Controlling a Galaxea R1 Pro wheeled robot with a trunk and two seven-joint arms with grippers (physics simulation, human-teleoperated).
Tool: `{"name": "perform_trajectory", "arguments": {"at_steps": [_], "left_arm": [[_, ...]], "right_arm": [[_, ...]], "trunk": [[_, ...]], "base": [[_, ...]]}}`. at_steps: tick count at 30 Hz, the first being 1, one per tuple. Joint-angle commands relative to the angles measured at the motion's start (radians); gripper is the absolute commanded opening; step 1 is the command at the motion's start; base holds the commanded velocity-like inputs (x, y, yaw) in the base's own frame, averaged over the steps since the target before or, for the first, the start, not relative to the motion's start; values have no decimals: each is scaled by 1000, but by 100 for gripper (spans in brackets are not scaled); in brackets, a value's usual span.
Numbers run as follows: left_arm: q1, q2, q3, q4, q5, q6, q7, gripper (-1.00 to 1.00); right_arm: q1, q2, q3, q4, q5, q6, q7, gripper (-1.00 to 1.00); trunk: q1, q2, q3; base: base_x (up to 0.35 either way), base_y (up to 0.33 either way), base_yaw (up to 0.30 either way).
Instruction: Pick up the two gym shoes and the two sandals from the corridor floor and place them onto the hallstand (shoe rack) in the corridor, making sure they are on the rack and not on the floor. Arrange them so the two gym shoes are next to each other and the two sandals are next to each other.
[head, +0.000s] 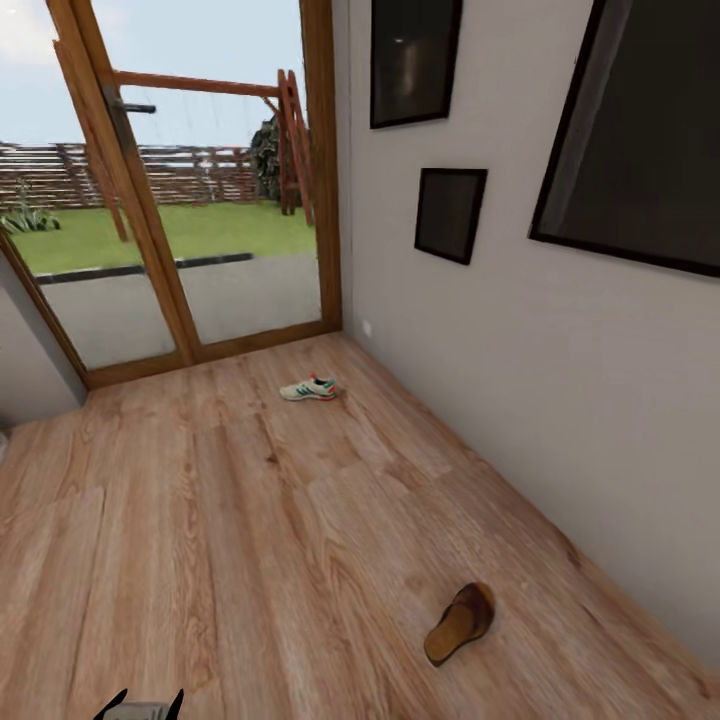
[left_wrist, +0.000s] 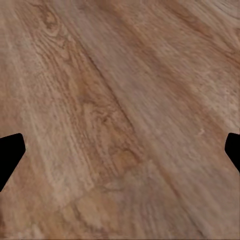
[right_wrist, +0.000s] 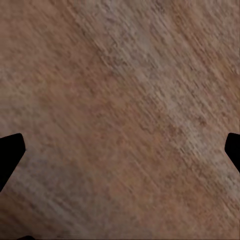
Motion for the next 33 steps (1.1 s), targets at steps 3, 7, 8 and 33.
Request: {"name": "perform_trajectory", "arguments": {"at_steps": [3, 7, 8, 33], "left_arm": [[0, 0, -1, 0, 0, 0, -1, 100], [0, 0, -1, 1, -1, 1, -1, 100], [0, 0, -1, 1, -1, 1, -1, 100], [0, 0, -2, 1, -2, 0, -1, 100]], "right_arm": [[0, 1, 0, 1, 0, 0, 0, 100], [0, 1, 1, 1, 1, 0, 0, 100], [0, 1, 1, 1, 1, 0, 0, 100], [0, 2, 1, 1, 2, 0, 0, 100]], "trunk": [[0, 0, 0], [0, 0, 0], [0, 0, 0], [0, 0, 0]], "base": [[172, 230, -1], [116, 144, 0], [73, 91, 0], [17, 21, -161]]}}
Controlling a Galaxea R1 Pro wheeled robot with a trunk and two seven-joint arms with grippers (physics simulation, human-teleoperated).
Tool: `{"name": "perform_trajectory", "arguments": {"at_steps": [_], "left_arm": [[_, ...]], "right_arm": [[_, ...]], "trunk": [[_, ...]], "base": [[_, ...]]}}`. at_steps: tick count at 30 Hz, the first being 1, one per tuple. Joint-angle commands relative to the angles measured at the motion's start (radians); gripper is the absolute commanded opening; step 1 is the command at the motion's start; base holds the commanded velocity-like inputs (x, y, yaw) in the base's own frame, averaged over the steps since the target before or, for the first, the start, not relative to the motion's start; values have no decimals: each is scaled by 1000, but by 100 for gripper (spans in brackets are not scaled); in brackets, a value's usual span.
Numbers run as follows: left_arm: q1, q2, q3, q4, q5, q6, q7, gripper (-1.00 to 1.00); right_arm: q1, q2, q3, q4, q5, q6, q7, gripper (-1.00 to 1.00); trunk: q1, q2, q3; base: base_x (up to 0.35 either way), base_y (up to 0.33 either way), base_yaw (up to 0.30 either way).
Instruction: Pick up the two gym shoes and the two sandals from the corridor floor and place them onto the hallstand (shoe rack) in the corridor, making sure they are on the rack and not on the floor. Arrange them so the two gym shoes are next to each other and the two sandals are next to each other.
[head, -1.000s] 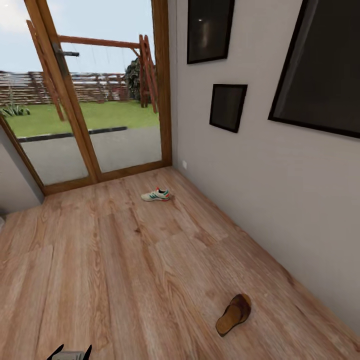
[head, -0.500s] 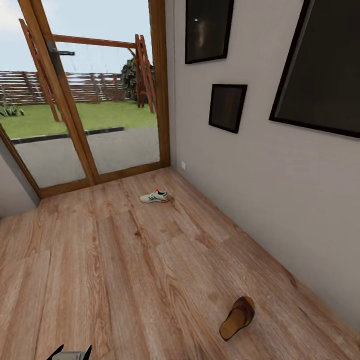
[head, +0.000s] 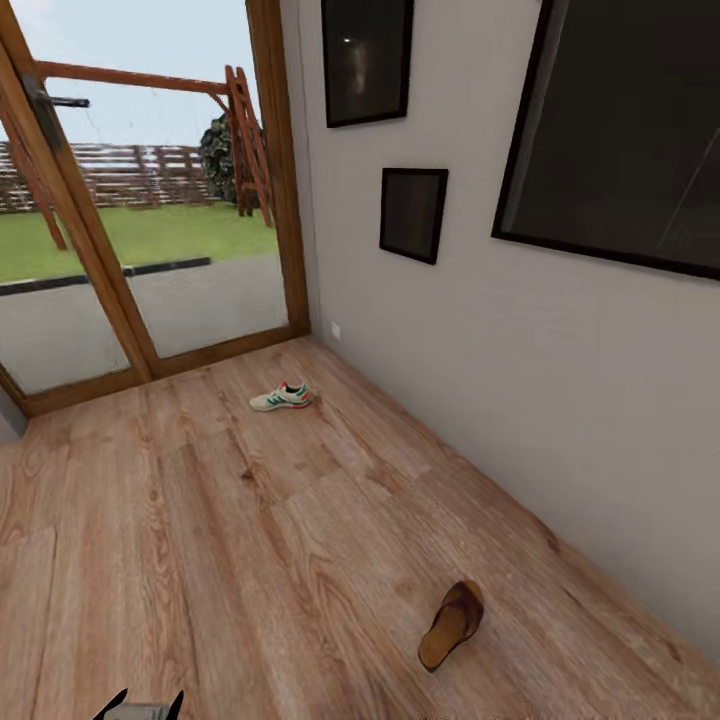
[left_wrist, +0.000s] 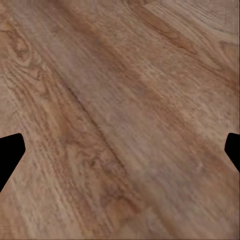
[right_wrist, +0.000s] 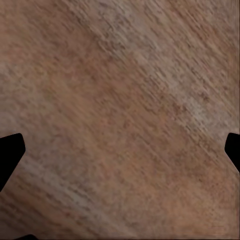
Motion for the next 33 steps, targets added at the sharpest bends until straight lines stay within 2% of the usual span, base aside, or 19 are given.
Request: {"name": "perform_trajectory", "arguments": {"at_steps": [1, 33], "left_arm": [[0, 0, 0, 0, 0, 0, 0, 100], [0, -1, -1, 0, -1, 0, 0, 100]], "right_arm": [[0, 0, 0, 0, 0, 0, 0, 100], [0, 0, 1, 0, 0, 0, 0, 100]], "trunk": [[0, 0, 0], [0, 0, 0]], "base": [[1, 2, -246], [0, 0, -272]]}}
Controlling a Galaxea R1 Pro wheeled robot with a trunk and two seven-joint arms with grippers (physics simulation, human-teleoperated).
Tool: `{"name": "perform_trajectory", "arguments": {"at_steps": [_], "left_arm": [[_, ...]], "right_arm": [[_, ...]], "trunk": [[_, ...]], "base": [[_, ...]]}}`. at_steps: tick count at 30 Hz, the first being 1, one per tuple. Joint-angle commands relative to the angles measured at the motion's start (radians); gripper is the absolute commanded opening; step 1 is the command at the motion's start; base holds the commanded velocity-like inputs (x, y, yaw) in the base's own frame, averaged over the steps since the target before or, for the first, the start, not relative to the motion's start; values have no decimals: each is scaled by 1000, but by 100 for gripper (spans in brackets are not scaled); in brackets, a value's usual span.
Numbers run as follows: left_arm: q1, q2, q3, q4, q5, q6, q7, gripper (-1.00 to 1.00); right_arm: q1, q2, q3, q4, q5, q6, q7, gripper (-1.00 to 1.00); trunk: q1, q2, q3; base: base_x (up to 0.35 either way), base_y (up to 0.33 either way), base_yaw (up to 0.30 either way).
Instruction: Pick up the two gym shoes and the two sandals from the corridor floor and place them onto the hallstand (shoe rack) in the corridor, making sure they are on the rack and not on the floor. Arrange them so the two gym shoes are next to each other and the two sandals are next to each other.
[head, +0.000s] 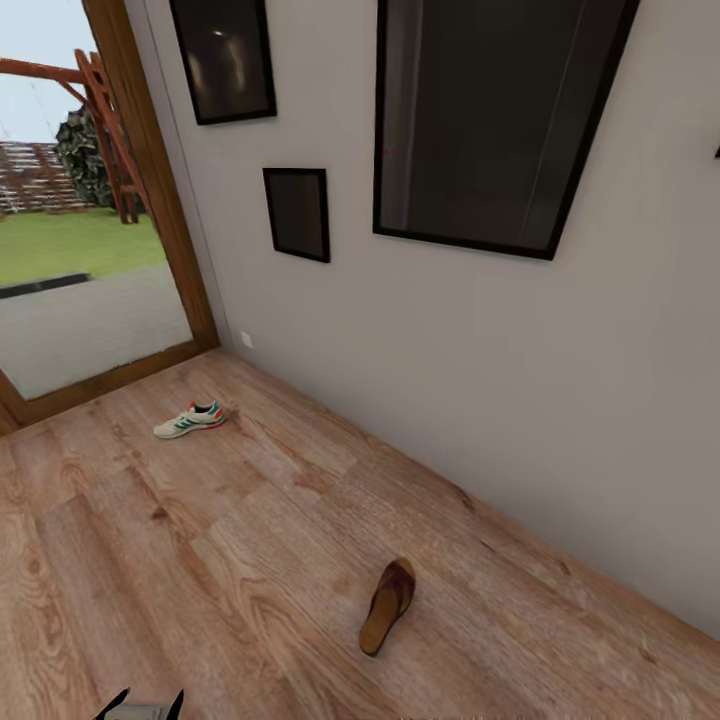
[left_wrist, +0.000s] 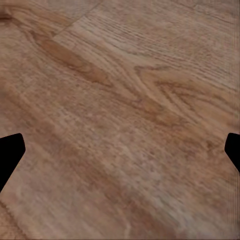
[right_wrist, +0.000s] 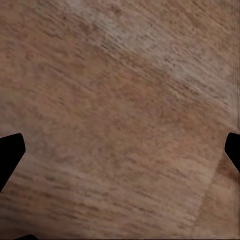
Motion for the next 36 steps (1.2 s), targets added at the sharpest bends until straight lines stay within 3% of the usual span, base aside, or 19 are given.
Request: {"name": "perform_trajectory", "arguments": {"at_steps": [1, 36], "left_arm": [[0, 0, 0, 0, 0, 0, 0, 100], [0, -1, -1, 0, 0, 0, 1, 100]], "right_arm": [[0, 0, 0, 0, 0, 0, 0, 100], [0, 0, 0, 0, 0, 0, 0, 100]], "trunk": [[0, 0, 0], [0, 0, 0]], "base": [[0, 0, -280], [0, 0, -280]]}}
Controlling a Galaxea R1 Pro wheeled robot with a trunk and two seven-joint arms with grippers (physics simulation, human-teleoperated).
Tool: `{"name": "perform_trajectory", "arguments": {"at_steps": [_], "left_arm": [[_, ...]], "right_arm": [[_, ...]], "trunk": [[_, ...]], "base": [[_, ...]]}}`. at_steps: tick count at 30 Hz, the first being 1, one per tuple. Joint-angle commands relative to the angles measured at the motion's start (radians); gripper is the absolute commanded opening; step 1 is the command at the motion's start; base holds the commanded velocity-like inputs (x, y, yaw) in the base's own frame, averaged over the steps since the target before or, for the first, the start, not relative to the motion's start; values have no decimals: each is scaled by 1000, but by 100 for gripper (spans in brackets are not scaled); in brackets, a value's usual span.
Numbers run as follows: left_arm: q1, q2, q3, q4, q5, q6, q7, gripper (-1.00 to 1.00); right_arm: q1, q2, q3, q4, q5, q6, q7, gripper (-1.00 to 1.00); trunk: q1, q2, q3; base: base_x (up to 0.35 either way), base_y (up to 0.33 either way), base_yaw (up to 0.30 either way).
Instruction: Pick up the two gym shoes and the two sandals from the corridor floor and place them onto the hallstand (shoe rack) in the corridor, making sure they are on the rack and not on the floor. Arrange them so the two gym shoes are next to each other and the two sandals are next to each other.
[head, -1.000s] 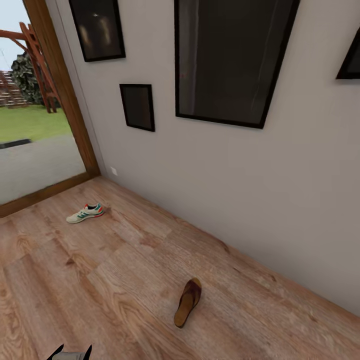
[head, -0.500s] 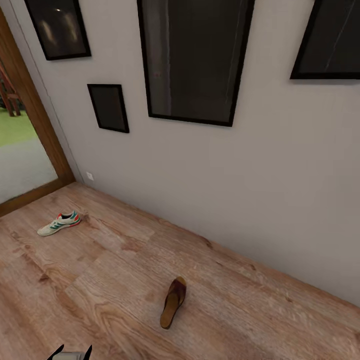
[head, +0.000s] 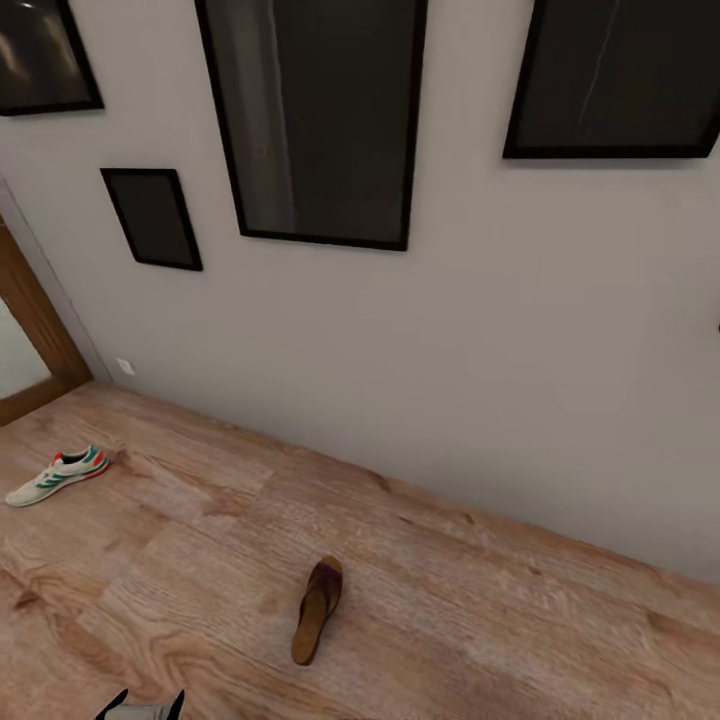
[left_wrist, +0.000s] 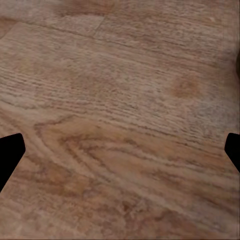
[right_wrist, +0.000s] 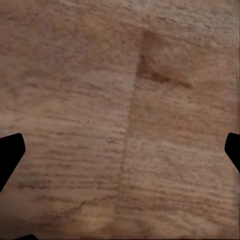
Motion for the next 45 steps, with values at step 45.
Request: {"name": "perform_trajectory", "arguments": {"at_steps": [45], "left_arm": [[0, 0, 0, 0, 0, 0, 0, 100]], "right_arm": [[0, 0, 0, 0, 0, 0, 0, 100]], "trunk": [[0, 0, 0]], "base": [[0, 0, -259]]}}
